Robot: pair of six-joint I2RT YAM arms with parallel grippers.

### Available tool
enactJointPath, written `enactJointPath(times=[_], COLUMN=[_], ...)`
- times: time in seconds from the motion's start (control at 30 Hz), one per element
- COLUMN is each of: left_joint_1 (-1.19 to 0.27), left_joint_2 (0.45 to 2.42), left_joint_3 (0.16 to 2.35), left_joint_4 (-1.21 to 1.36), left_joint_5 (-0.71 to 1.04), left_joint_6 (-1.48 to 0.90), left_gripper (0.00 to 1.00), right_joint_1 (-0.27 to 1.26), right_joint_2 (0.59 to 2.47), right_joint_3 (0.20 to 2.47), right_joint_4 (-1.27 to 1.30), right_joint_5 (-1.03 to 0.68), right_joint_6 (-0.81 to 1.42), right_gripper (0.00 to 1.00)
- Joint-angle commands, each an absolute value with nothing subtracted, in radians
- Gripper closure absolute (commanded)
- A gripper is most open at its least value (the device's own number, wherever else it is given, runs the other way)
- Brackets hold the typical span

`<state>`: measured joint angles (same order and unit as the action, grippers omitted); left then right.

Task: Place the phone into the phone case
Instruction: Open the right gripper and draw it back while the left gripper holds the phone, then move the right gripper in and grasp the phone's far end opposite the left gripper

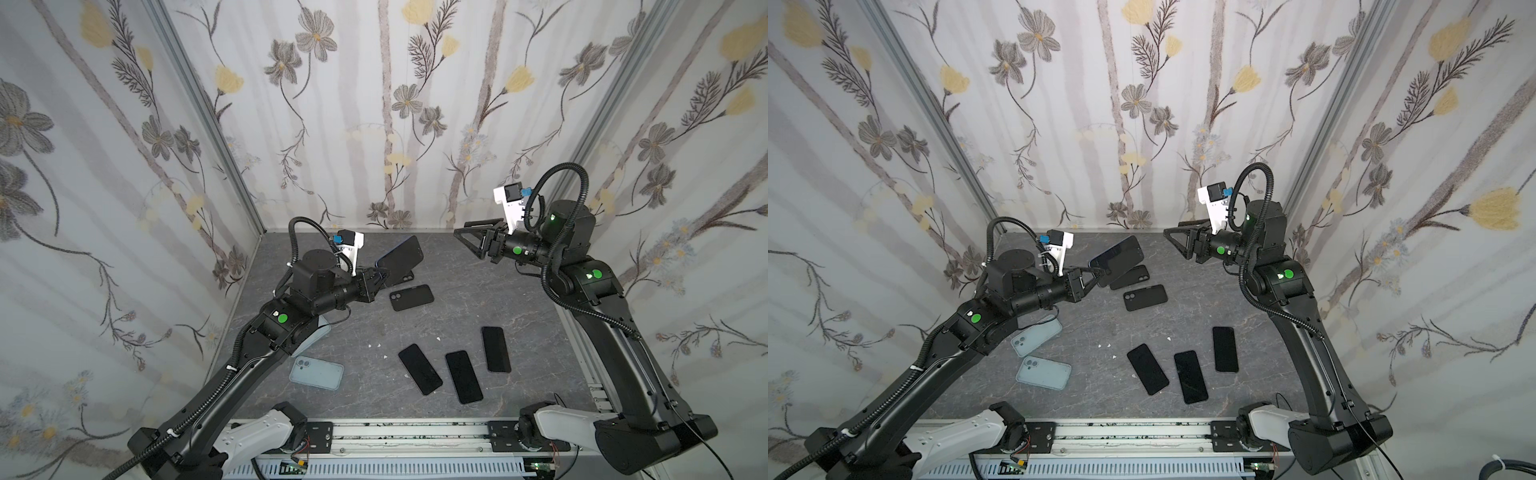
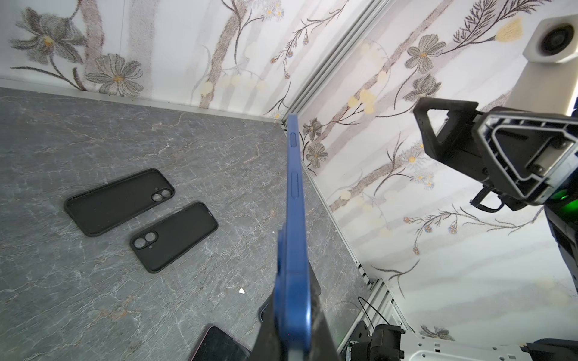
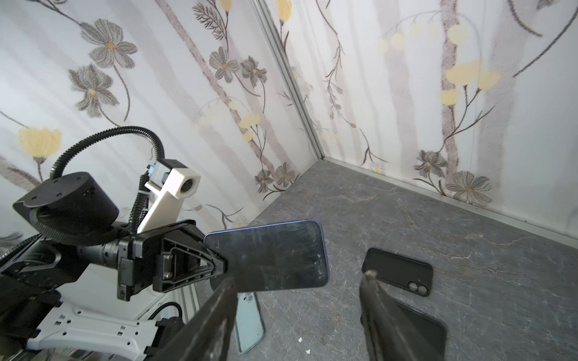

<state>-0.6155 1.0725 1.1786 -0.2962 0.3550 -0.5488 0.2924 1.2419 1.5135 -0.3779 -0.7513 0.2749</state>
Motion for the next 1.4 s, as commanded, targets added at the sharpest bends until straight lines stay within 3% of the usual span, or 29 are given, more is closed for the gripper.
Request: enactJointPath(times=[0.0,0.4,0.5,0.73,0.9,1.17,1.3,1.37], left_joint_1=[-0.600,-0.531,-0.522,-0.509,-0.509,-0.509,-0.509,-0.509], left_joint_2=[1.114,1.164,1.187,1.199,1.161,1.164,1.176,1.187], left_joint_3=[1.209,1.253,1.284,1.256,1.204,1.225,1.230,1.230], left_joint_4=[-0.174,-0.068,-0.104,0.003,0.154,0.228,0.249,0.281], left_joint_5=[0.451,0.756,0.793,0.914,0.958,1.021,1.034,1.064], left_joint_6=[-0.512,-0.373,-0.331,-0.334,-0.369,-0.398,-0.421,-0.448], left_gripper=[1.00,1.00,1.00,1.00,1.00,1.00,1.00,1.00], right_joint_1=[0.291,0.178,0.153,0.128,0.129,0.174,0.234,0.256], right_joint_2=[1.211,1.082,1.082,1.114,1.136,1.150,1.152,1.149], right_joint_3=[1.464,1.357,1.350,1.366,1.319,1.318,1.320,1.321], right_joint_4=[-0.291,-0.199,-0.169,-0.124,0.055,0.071,0.077,0.080], right_joint_5=[-0.871,-1.071,-1.108,-1.170,-1.276,-1.302,-1.302,-1.292], right_joint_6=[0.223,0.106,0.106,0.171,0.354,0.396,0.396,0.396], right_gripper=[0.33,0.30,0.35,0.36,0.33,0.30,0.35,0.42])
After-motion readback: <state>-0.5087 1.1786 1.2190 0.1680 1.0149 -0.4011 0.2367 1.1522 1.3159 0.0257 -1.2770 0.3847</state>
